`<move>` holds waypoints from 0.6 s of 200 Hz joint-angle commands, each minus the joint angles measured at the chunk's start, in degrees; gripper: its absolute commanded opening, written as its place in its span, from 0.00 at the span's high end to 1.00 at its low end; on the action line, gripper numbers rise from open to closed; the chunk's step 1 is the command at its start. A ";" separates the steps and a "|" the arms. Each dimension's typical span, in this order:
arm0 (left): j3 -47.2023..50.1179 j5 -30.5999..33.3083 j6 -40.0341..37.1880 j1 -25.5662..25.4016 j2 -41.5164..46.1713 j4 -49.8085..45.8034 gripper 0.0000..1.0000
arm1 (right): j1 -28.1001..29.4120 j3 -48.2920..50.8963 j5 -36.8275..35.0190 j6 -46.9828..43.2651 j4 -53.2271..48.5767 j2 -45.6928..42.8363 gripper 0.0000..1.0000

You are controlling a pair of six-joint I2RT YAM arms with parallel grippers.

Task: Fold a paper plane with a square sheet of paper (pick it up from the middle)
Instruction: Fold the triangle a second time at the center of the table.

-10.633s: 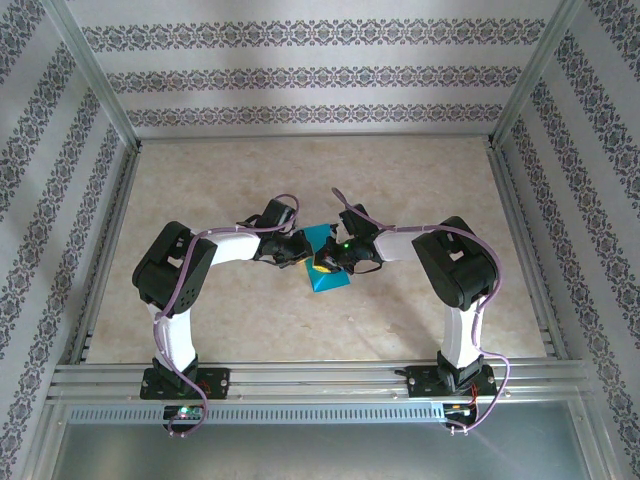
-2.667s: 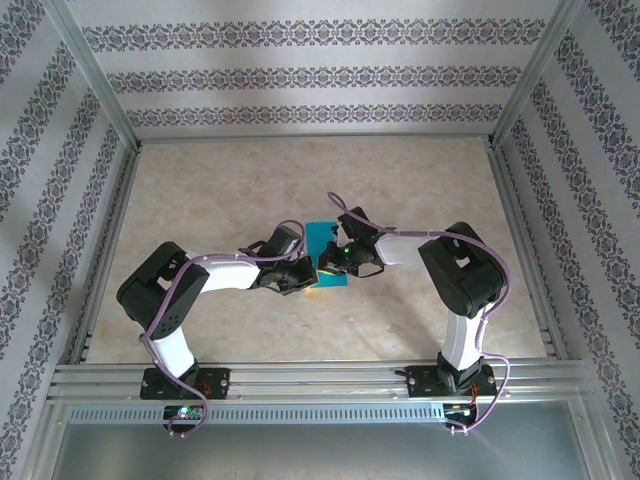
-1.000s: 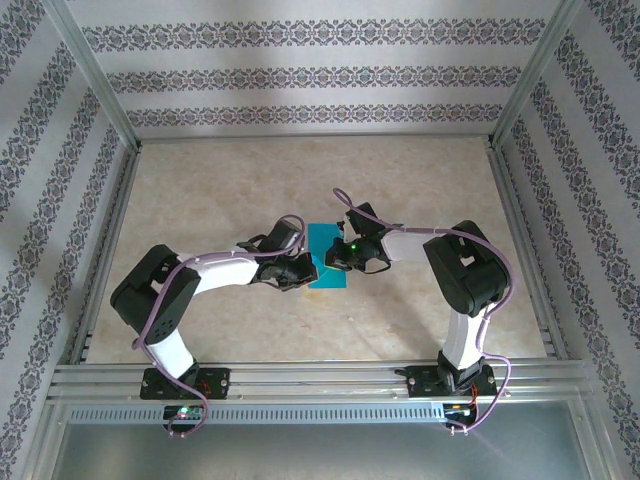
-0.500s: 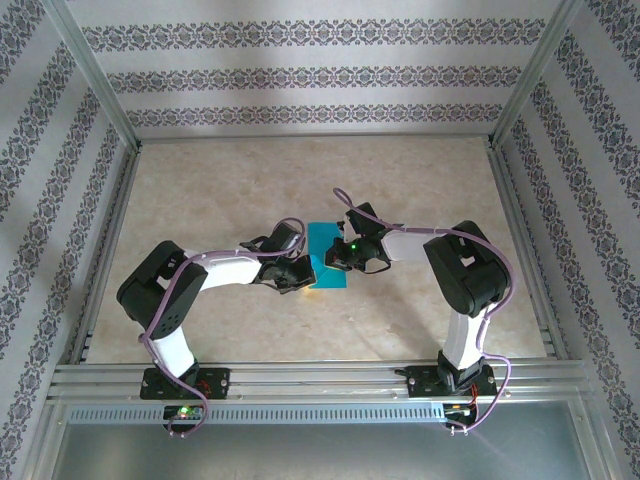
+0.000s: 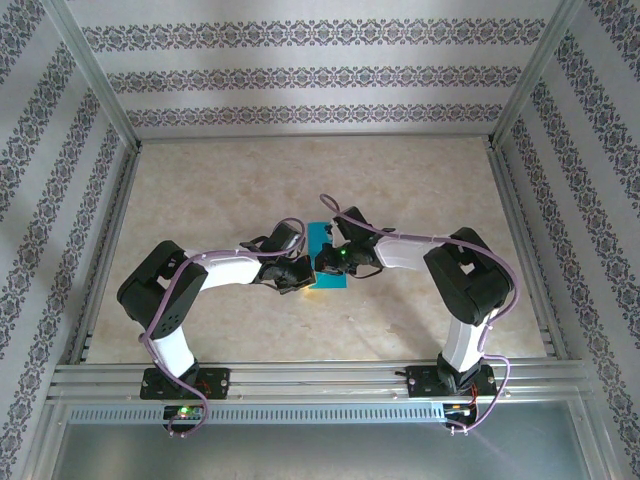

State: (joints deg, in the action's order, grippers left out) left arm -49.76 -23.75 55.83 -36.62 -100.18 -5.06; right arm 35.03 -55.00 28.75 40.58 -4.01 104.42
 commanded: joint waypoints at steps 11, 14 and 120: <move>0.62 0.98 0.50 0.50 -1.14 -3.79 1.00 | 0.08 -0.31 -1.52 1.03 -1.19 3.13 0.96; 0.70 1.05 0.57 0.50 -1.08 -3.86 1.00 | -0.08 -0.10 -1.65 1.22 -1.23 3.18 0.96; 0.55 3.30 -0.63 0.50 -1.89 -11.55 1.00 | -10.99 2.17 -1.62 -2.78 -0.41 2.08 0.96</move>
State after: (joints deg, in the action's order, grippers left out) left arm -49.95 -22.92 55.96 -36.62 -100.18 -5.63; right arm 28.49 -53.93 31.59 40.27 -3.05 106.67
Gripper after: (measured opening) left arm 0.045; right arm 0.048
